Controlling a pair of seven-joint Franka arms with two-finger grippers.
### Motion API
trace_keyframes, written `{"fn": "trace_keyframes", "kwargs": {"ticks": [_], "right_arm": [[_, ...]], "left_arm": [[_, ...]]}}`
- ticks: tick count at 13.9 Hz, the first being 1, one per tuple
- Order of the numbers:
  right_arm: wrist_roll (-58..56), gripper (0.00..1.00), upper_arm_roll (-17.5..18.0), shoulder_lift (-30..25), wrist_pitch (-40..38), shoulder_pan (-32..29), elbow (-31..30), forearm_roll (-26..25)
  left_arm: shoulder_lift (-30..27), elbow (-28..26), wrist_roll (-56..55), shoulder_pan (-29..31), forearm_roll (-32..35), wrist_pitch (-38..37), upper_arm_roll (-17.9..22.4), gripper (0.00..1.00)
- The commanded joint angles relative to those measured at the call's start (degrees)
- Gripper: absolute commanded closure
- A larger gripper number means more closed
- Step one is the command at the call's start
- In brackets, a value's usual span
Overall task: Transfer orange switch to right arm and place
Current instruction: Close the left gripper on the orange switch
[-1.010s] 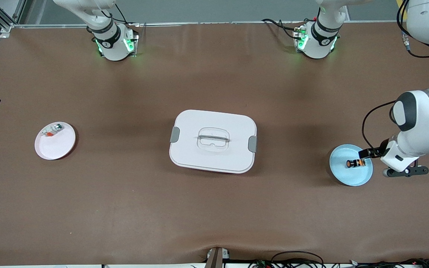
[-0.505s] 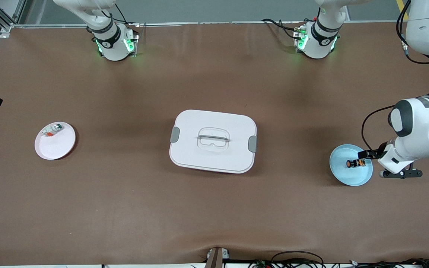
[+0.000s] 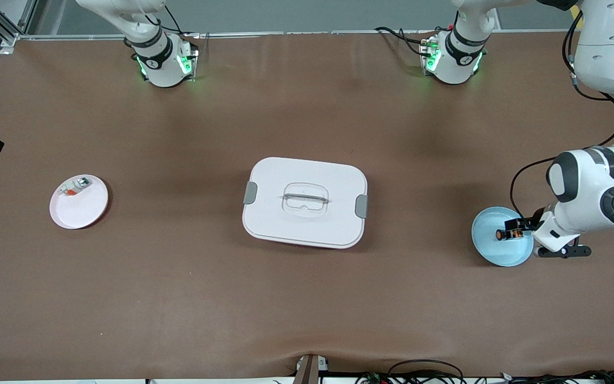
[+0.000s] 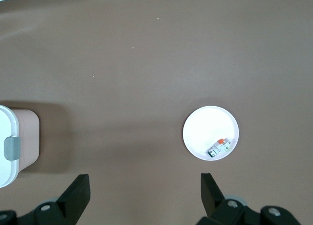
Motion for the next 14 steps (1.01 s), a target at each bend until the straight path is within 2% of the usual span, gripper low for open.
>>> {"fn": "trace_keyframes", "kwargs": {"ticks": [1, 5, 14], "right_arm": [[0.71, 0.00, 0.20, -1.45, 0.47, 0.04, -1.30, -0.20], [0.71, 0.00, 0.20, -1.45, 0.56, 0.13, -1.30, -0.20], [0.62, 0.00, 0.29, -1.45, 0.48, 0.21, -1.21, -0.20]], "left_arm": [[0.30, 0.21, 0.72, 0.59, -1.54, 1.21, -1.26, 0.00], [2.23, 0.30, 0.72, 0.59, -2.25, 4.19, -1.35, 0.00], [3.90, 0.04, 0.81, 0.86, -2.34, 5.17, -1.43, 0.00]]}}
